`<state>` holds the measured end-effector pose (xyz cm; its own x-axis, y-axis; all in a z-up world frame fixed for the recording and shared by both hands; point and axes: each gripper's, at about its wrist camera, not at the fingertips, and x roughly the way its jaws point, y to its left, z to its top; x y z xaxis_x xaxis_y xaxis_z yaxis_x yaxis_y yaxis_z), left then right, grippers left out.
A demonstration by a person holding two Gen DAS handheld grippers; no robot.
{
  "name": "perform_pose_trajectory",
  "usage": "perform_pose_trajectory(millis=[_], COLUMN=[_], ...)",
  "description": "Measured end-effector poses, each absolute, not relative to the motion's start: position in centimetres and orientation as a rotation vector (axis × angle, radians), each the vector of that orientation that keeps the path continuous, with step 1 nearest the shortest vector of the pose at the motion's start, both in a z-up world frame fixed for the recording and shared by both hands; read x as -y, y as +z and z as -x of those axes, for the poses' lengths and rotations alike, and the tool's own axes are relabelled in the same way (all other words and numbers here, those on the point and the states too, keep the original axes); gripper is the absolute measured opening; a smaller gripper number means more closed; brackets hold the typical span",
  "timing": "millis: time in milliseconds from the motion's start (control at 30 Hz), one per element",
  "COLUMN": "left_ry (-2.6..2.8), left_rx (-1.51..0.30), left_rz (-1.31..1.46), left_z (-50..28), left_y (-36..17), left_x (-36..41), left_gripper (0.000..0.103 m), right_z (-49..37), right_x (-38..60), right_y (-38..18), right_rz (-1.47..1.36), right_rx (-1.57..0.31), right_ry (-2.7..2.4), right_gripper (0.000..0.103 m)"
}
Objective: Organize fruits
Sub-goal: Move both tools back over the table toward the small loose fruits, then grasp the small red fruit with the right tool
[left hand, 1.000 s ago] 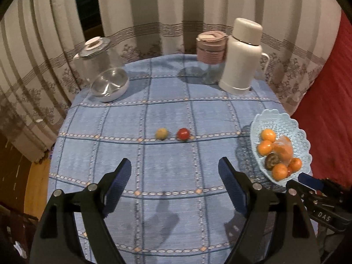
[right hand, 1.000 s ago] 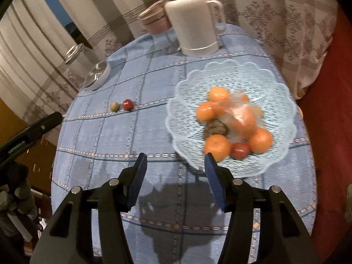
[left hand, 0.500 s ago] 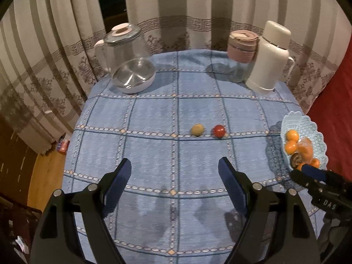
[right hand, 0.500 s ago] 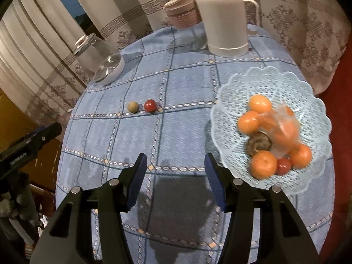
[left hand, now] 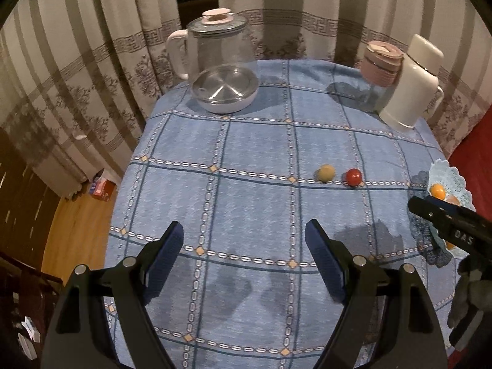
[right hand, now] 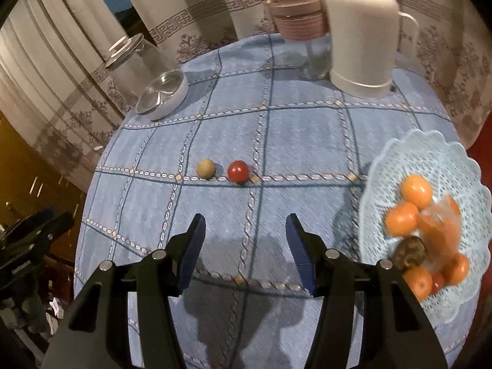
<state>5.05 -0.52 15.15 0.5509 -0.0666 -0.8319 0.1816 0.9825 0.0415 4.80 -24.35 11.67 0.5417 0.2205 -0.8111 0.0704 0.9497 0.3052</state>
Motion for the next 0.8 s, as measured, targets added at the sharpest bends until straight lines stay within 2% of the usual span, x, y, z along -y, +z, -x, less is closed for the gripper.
perform_pose_trajectory(millis=[800], left_ry=[-0.106], left_rx=[-1.027], left_rz=[-0.076], left_z=[-6.8], left_y=[12.8], left_x=[-5.4], left_gripper=[0.081], right_z=[-12.9], right_x=[20.5], right_y=[5.8], right_rz=[-0.23], right_rx=[-1.112], right_ry=[0.01], right_gripper=[0.056])
